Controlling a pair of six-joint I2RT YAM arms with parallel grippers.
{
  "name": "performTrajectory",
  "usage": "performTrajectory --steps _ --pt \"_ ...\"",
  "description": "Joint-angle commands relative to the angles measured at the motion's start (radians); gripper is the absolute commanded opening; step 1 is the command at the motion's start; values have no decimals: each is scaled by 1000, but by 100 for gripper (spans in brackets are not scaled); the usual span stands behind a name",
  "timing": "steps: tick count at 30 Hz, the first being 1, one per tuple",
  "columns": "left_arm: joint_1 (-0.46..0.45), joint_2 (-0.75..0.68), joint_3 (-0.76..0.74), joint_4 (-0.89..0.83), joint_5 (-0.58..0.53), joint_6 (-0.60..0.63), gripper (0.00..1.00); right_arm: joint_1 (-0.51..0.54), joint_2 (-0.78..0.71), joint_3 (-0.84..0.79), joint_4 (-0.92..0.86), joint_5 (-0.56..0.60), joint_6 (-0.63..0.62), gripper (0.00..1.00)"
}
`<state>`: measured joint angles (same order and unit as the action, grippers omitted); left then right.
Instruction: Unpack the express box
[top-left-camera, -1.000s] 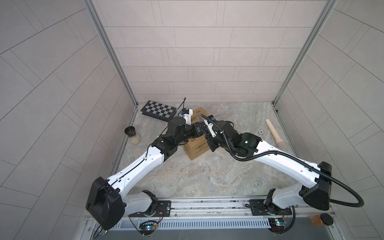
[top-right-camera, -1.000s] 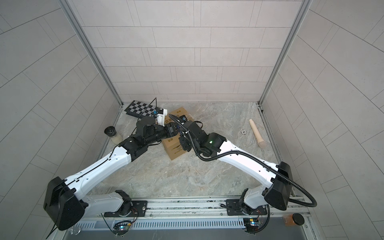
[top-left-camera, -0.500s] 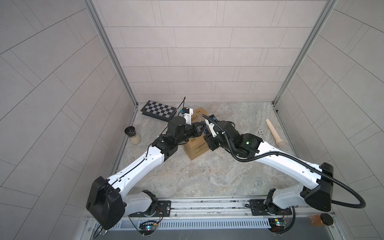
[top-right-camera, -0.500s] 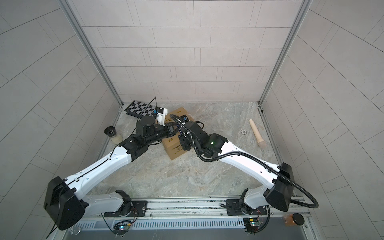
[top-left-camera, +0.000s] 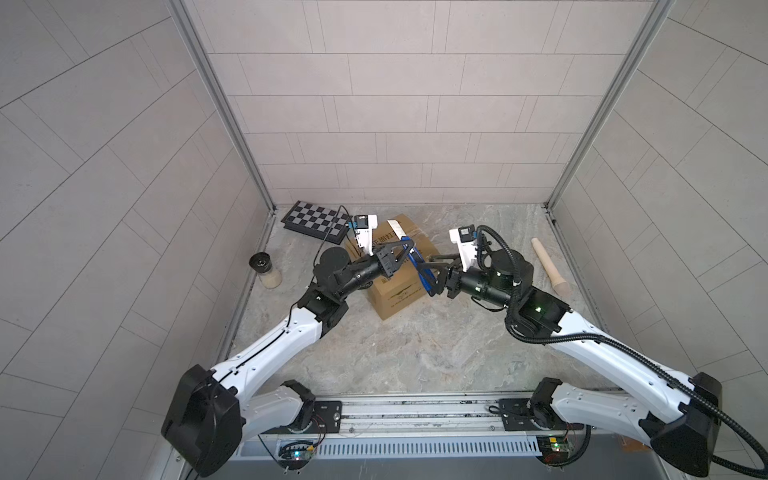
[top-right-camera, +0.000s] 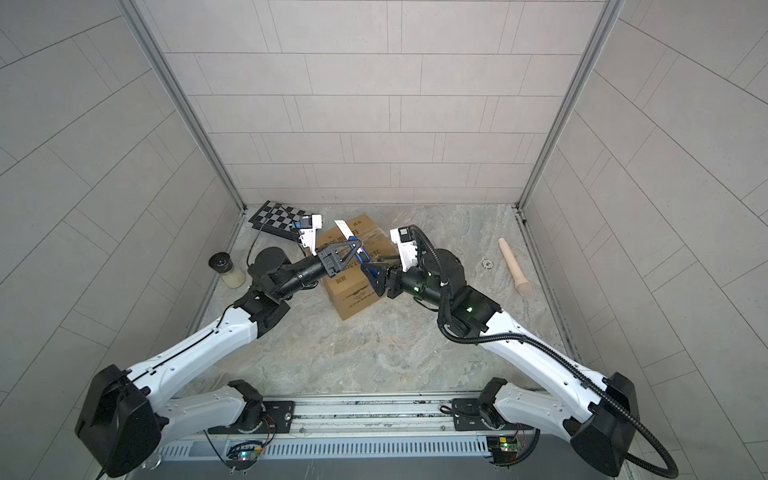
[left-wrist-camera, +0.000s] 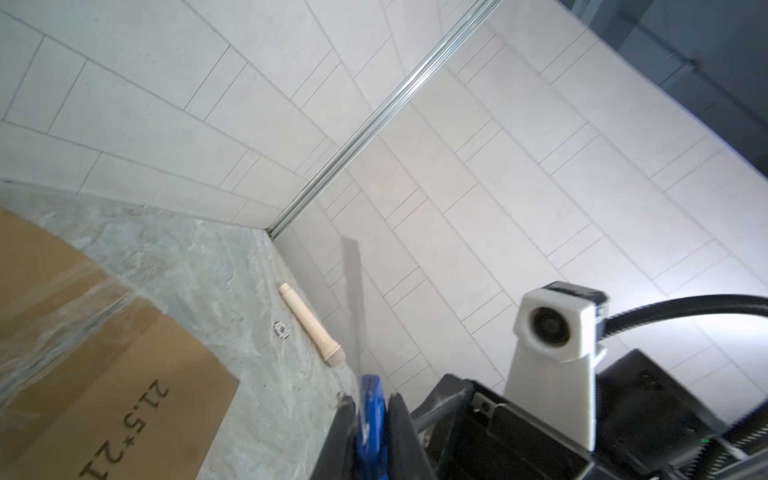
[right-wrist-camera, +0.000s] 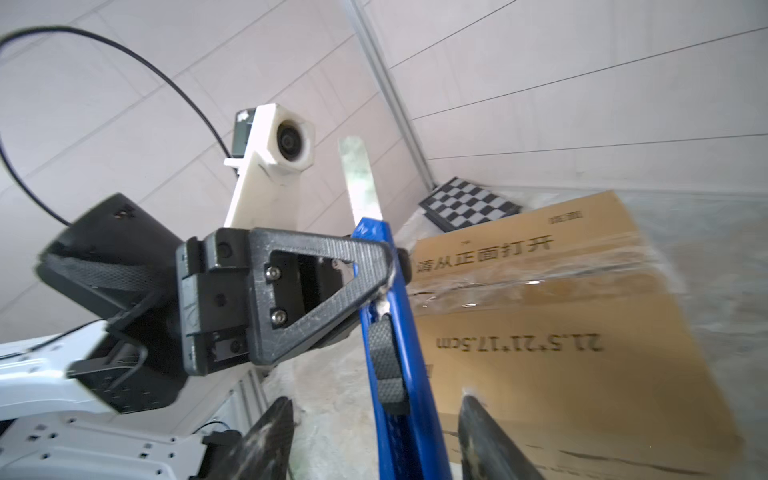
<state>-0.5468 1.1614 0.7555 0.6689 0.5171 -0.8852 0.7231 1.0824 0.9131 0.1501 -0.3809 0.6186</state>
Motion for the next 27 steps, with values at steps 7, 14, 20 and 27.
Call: performTrajectory --steps 7,14,20,27 --pt "24 24 -67 457 51 -186 0 9 49 -30 325 -144 135 52" --pt "27 38 -67 486 52 -208 0 9 55 -37 353 -136 162 28" --pt "26 23 -62 399 53 -170 3 -24 26 -2 180 -45 117 0" --pt "69 -168 -72 -214 -149 47 100 -239 -32 88 -262 190 23 0"
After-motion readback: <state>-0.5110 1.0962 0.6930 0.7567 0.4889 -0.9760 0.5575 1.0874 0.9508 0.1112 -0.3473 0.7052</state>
